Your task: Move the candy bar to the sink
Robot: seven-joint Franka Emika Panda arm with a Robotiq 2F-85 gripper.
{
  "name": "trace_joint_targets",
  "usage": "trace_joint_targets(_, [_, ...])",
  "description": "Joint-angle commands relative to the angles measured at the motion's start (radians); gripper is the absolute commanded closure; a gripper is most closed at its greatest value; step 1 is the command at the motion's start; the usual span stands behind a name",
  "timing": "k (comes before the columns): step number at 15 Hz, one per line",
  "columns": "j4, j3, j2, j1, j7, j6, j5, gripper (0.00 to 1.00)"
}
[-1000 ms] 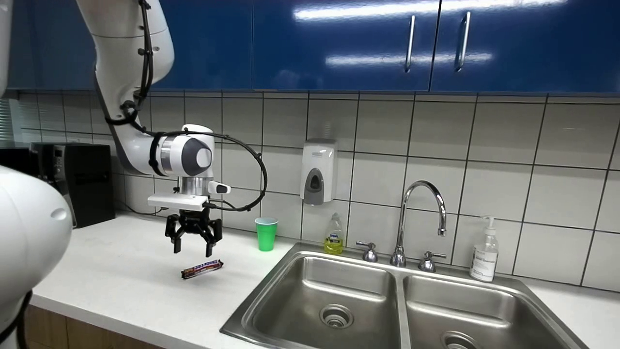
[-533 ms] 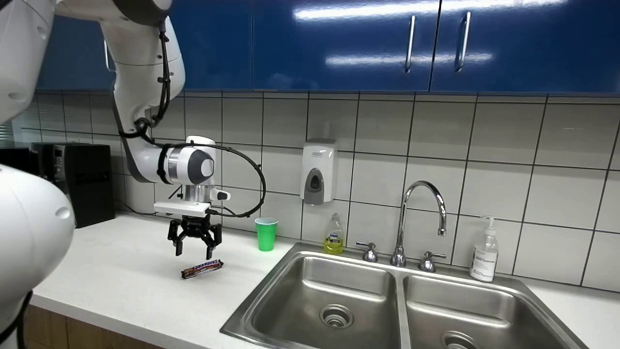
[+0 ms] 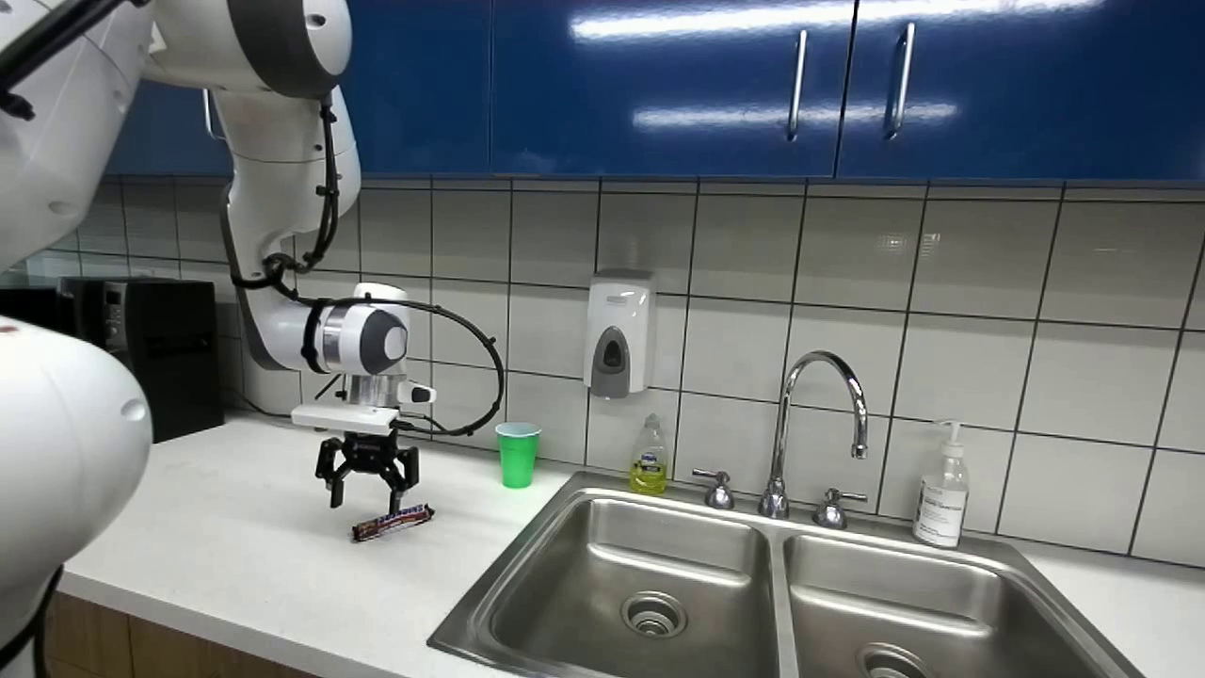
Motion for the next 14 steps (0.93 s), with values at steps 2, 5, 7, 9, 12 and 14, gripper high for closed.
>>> trace_joint_targets(2, [0.005, 0.004, 0.001, -0.005, 0.002, -0.003, -0.003, 0.0])
trace_joint_targets(5, [0.006, 0.004, 0.001, -0.005, 0.002, -0.003, -0.003, 0.0])
trace_joint_targets(7, [-0.006, 0.012, -0.003, -0.01, 0.008, 0.006, 0.019, 0.0])
trace_joint_targets(9, [-0.015, 0.013, -0.004, -0.006, 0.028, 0.015, 0.034, 0.0])
trace_joint_targets(12, [-0.03, 0.011, -0.005, 0.002, 0.084, 0.037, 0.067, 0.0])
trace_joint_targets(14, [-0.036, 0.009, 0.0, 0.001, 0.126, 0.083, 0.1, 0.0])
